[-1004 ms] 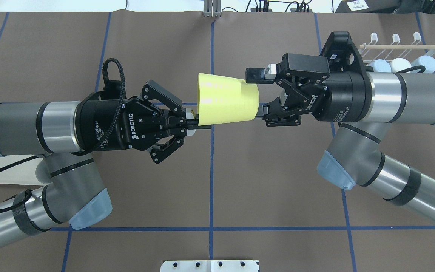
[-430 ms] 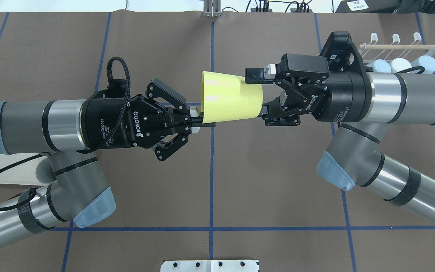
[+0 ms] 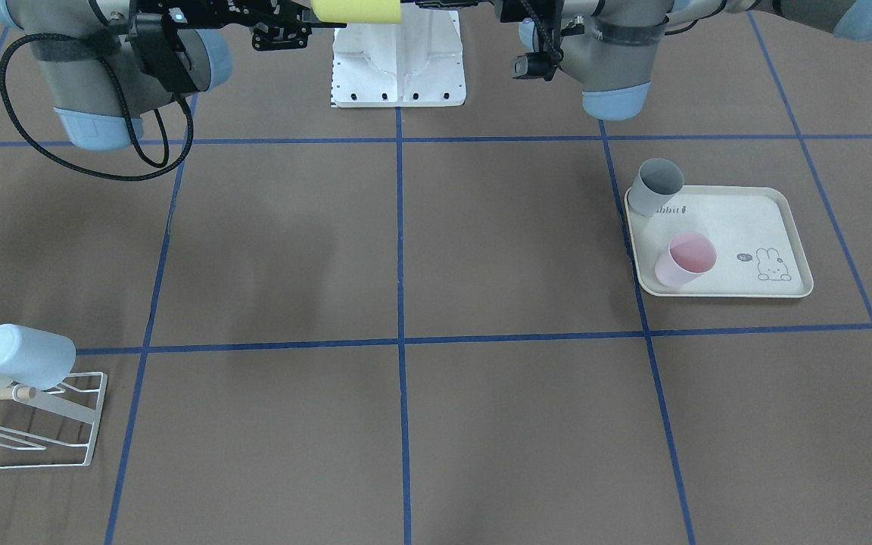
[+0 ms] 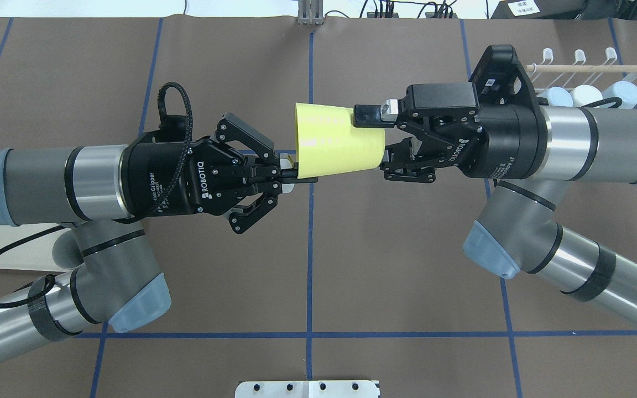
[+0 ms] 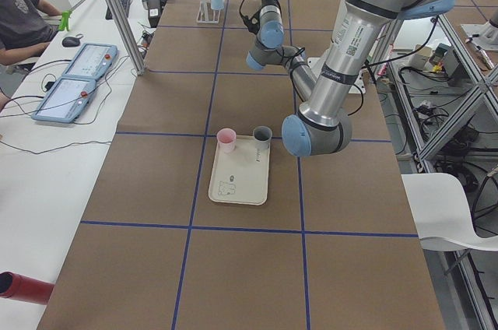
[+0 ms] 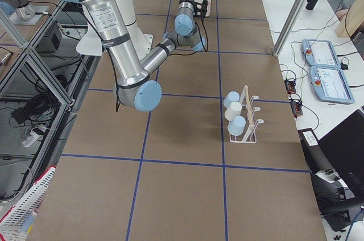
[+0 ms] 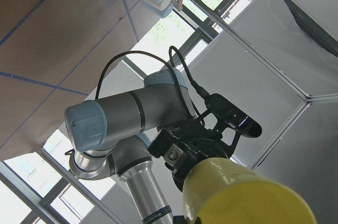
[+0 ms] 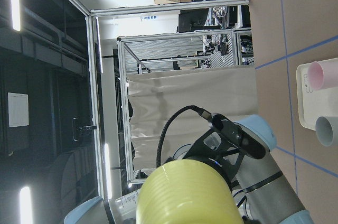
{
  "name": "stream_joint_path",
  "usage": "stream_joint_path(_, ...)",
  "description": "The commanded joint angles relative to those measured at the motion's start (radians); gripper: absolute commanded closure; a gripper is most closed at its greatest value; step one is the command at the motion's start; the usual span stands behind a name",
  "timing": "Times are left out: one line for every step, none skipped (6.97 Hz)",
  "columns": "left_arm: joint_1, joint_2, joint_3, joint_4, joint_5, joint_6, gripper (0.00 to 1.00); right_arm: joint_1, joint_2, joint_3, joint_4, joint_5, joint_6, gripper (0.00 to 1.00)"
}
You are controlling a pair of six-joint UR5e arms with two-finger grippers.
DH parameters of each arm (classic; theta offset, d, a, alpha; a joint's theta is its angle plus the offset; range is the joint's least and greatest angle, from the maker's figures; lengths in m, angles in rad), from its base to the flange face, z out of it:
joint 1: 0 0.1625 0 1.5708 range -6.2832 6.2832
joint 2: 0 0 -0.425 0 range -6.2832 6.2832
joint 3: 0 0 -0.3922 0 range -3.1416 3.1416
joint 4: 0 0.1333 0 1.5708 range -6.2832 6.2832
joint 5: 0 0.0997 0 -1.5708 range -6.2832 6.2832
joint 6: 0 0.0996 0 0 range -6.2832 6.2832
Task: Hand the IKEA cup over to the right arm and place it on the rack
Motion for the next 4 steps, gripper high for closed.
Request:
stream_joint_path(0.001,0.002,0.002,-0.001,0.0,0.007,0.13,-0.001,-0.001,-0.001,0.009,-0.004,0.0,0.63)
stream_joint_path(-0.001,0.006,-0.001,-0.001,0.0,0.009,0.0,-0.001,-0.004,-0.001,0.01,-0.004,0.0,0.63)
stream_joint_path(-0.004,0.01,-0.01,-0.001,0.0,0.01,0.0,0.001,-0.008,-0.001,0.01,-0.006,0.0,0.65)
stream_joint_path(-0.018,0.013,-0.013,-0.001,0.0,0.028,0.0,0.002,-0.008,-0.001,0.01,-0.007,0.0,0.67)
